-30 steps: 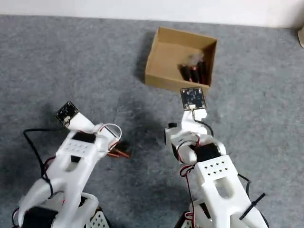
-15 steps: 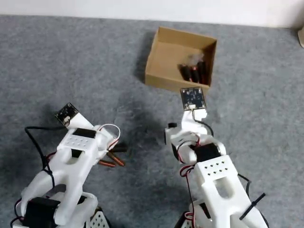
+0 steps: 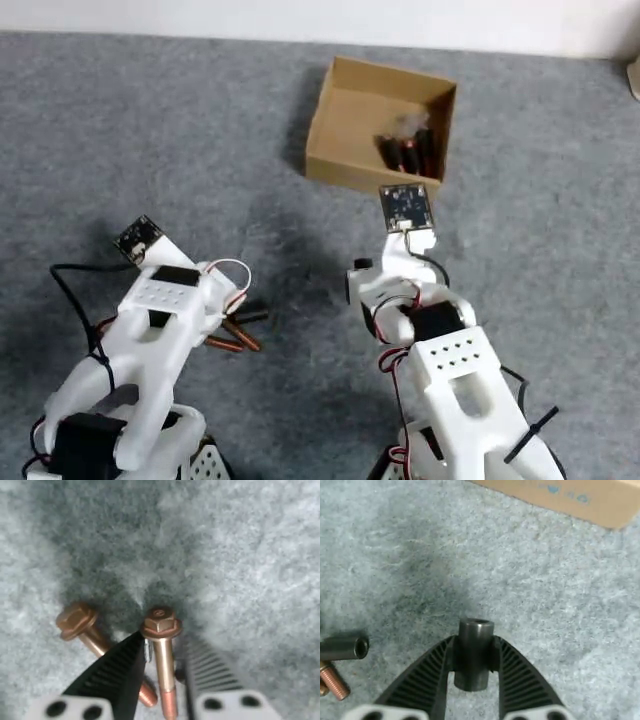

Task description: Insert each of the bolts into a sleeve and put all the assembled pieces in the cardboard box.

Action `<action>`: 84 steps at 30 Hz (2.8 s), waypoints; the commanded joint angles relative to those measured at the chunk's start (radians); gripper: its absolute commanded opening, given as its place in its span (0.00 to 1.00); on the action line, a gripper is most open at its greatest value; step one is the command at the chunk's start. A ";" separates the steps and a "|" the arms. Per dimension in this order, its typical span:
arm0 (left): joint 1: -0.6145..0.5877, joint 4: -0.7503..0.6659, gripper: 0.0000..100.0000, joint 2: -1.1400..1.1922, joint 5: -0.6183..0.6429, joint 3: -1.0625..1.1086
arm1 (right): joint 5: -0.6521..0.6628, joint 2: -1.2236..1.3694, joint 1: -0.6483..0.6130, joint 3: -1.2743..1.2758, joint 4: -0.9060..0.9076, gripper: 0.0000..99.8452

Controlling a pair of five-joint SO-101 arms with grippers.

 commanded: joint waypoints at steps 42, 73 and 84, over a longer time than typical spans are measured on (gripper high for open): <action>0.090 0.316 0.01 -0.928 -0.887 -0.312 | 0.068 -0.503 -0.048 0.243 -0.090 0.00; 0.288 -0.353 0.01 -1.443 -0.505 0.271 | 0.169 -1.038 -0.236 0.337 0.074 0.00; 0.443 -0.358 0.01 -1.442 -0.512 0.312 | 0.173 -1.038 -0.363 0.338 0.073 0.00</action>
